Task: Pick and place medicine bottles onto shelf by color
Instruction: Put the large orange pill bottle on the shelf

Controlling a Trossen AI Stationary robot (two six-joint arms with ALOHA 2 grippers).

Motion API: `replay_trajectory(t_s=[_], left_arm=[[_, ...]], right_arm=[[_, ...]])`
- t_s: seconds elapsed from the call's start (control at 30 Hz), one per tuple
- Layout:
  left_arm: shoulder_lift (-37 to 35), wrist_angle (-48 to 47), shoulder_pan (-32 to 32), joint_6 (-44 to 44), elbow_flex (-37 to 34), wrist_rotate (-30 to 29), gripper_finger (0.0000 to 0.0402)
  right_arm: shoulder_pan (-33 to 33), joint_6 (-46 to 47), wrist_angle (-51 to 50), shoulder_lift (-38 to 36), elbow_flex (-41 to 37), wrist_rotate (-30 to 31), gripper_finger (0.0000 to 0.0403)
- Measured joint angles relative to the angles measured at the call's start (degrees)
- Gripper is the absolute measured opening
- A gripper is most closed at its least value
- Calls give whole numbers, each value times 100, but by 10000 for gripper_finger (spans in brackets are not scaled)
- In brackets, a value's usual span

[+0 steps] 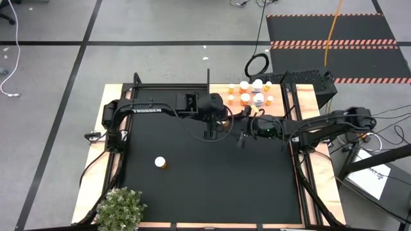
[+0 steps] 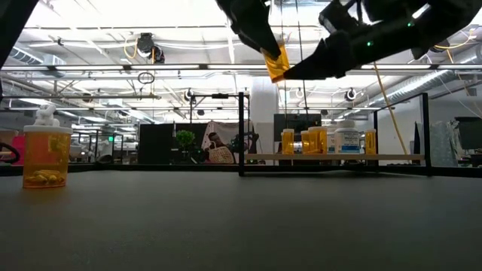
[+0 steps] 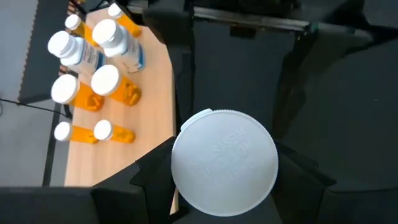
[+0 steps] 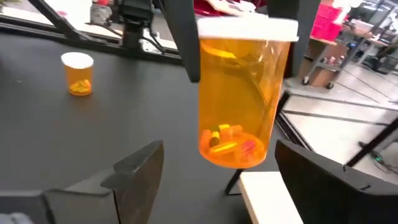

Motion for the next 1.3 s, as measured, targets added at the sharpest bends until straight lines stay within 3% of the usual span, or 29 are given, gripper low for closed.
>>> replay_trajectory(t_s=[0.37, 0.73, 0.87, 0.97, 1.13, 1.3], left_arm=[[0, 193, 22, 55, 0, 248, 218], [-1, 244, 1, -179, -2, 217, 218], [-7, 238, -81, -351, -2, 206, 233], [-7, 250, -192, -361, -9, -45, 264], [-40, 100, -294, -622, -9, -1007, 312], [-250, -172, -216, -842, -1, -1103, 321]], right_arm=[[-154, -142, 773, 382, 0, 8, 265], [-156, -230, 889, 456, 0, -19, 172], [-160, -360, 912, 456, 0, -70, 171], [-233, -342, 809, 386, 0, -325, 185], [-384, -220, 529, 225, 3, -426, 189], [-530, -195, 91, -28, 6, -445, 176]])
